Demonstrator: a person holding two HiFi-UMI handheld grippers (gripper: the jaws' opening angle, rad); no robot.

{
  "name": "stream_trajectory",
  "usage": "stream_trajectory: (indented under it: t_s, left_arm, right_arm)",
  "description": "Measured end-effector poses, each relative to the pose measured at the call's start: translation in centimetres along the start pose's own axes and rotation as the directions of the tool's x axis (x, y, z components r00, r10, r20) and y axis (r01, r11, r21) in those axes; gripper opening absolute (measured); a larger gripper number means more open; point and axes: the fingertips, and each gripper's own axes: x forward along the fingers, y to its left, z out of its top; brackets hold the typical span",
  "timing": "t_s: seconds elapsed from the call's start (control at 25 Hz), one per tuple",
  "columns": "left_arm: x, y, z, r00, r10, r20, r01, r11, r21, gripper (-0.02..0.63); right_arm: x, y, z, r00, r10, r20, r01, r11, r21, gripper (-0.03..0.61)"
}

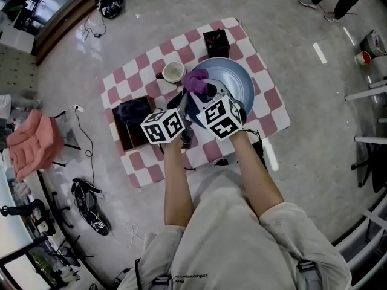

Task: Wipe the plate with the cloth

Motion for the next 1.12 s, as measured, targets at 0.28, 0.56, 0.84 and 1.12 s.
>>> stream_trajectory:
  t_s: [0.28, 0.56, 0.84, 1.12]
  left_arm:
    - [0.1, -0.4, -0.3, 1.000, -0.023, -0.019, 0.023, 0.999, 0.022, 0.029]
    - [0.3, -1.1, -0.3, 0.998, -0.055, -0.018, 0.056, 0.998, 0.032, 0.031]
    - [0.3, -1.5, -0.5, 0.996, -0.080, -0.028, 0.082, 0.996, 0.043, 0.031]
    - [0.0, -1.2, -0.6, 0.995, -0.091, -0.039, 0.093, 0.994, 0.063, 0.031]
  right_arm:
    - [-0.2, -0.8, -0.5, 0.999, -0.040, -0.004, 0.040, 0.999, 0.013, 0.129]
    - [-0.8, -2.1, -0.8, 0.996, -0.085, -0.019, 0.085, 0.996, -0.008, 0.129]
    - [-1.3, -3.1, -1.3, 0.991, -0.130, -0.031, 0.130, 0.991, -0.018, 0.130]
    - [-1.5, -4.4, -1.9, 0.985, -0.164, -0.047, 0.163, 0.987, -0.012, 0.130]
